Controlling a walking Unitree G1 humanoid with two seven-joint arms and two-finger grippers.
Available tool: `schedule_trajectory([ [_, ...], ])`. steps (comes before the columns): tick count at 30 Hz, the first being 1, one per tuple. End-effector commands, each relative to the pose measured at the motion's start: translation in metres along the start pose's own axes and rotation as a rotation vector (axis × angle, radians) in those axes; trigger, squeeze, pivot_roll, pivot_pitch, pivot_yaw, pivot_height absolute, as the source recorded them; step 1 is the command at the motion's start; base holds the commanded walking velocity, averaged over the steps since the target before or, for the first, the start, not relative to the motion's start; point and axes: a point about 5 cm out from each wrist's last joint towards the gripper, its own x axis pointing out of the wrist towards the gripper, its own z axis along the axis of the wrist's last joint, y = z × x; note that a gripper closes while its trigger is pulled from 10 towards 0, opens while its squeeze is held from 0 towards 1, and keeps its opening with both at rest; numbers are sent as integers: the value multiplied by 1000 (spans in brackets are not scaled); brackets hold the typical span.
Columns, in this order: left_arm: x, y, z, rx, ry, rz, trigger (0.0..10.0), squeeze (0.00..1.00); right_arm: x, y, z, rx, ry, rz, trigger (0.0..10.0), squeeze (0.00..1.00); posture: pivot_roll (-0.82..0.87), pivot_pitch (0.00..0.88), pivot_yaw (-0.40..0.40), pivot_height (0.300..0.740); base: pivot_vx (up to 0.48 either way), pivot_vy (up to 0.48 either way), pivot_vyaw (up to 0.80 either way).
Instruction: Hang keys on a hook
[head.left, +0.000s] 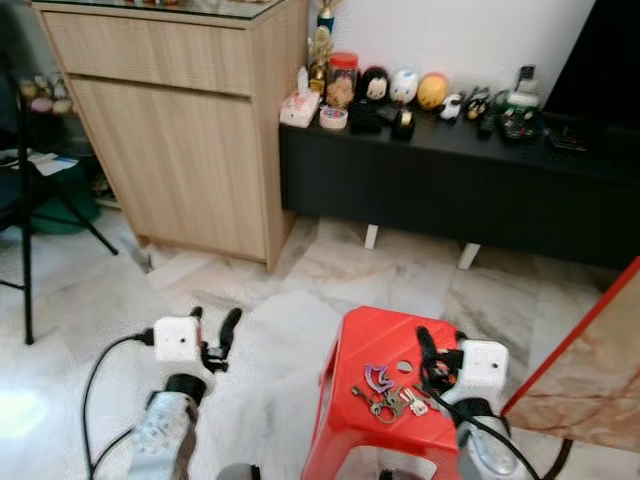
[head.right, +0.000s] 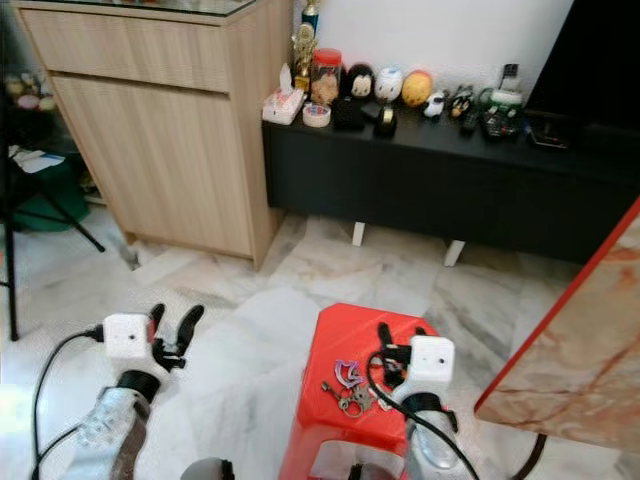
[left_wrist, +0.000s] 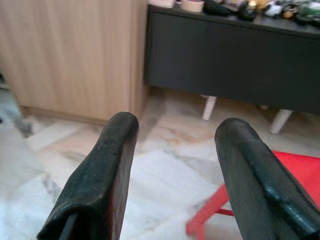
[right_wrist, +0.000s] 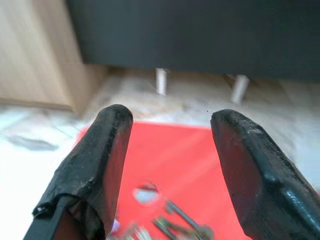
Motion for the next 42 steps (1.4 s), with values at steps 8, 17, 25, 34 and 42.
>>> schedule_trajectory([
  [8,-1,-1,-2,-2,9,-12,10000,0,2,-4,-12,-36,63,-37,10000,0,13,0,-62,629,0,0,0],
  [17,-2,-2,-3,-4,12,-14,10000,0,4,0,-3,-33,2,-22,10000,0,11,0,-67,629,0,0,0],
  [25,0,-1,-2,-1,8,-10,10000,0,1,4,0,-82,-43,21,10000,0,8,0,-66,629,0,0,0],
  [34,0,-2,-1,0,4,-12,10000,0,-2,4,-5,-86,-24,11,10000,0,12,0,-66,629,0,0,0],
  [42,2,-2,0,4,1,-10,10000,0,-1,4,-5,-108,-31,18,10000,0,15,0,-66,629,129,0,0],
])
